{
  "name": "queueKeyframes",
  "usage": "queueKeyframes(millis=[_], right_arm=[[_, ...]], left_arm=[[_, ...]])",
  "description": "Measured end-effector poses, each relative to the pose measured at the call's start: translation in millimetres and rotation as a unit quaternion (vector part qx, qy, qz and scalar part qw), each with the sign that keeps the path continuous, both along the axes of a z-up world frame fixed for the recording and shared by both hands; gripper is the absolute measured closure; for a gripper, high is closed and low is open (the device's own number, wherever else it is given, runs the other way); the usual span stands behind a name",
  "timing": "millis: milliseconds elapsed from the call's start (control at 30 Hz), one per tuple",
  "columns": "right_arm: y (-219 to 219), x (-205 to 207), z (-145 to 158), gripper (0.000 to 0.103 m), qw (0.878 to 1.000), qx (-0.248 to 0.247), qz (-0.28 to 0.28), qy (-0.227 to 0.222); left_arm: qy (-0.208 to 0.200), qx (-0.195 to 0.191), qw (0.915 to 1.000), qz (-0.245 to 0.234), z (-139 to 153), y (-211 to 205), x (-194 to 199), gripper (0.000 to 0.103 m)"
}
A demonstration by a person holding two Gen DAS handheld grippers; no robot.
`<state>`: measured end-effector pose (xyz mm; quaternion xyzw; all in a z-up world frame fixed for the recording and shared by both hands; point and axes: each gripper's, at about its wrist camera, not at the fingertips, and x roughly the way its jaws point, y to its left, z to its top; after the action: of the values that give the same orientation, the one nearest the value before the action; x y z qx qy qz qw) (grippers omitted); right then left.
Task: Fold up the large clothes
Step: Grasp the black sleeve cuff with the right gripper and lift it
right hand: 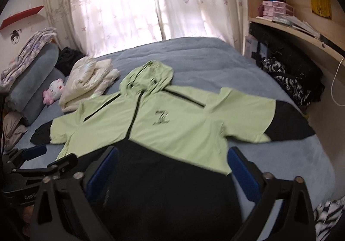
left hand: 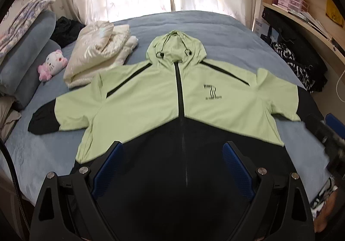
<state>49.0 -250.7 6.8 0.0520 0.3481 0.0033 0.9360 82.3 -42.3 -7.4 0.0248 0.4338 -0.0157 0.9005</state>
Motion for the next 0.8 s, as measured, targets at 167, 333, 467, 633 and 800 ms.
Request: queueKeyframes(millis=[167,333,467,633,800], right_arm=[[-51,28,8,0.015,0.999,0.016,-0.045,-0.007],[-112,58,10,0.015,0.993,0.034,-0.114,-0.001],[-171,79,6,0.015,0.983,0.053,-0.178,0.013],[-253,98,-29,0.015,0.955,0.108,-0.270,0.059],[-326,91,-80,0.015,0.910,0.203,-0.348,0.095]], left_arm=[[-0.017,0.004,0.9999,-0.002,6,-18,32,0.011],[-0.020,-0.002,0.9998,-0.001,3,-35,67,0.011],[-0.025,-0.017,0.9995,-0.009,-7,-52,101,0.011],[-0.028,-0.026,0.9991,-0.020,-24,-76,143,0.011],[-0.007,-0.086,0.9960,-0.022,-49,-86,174,0.011]])
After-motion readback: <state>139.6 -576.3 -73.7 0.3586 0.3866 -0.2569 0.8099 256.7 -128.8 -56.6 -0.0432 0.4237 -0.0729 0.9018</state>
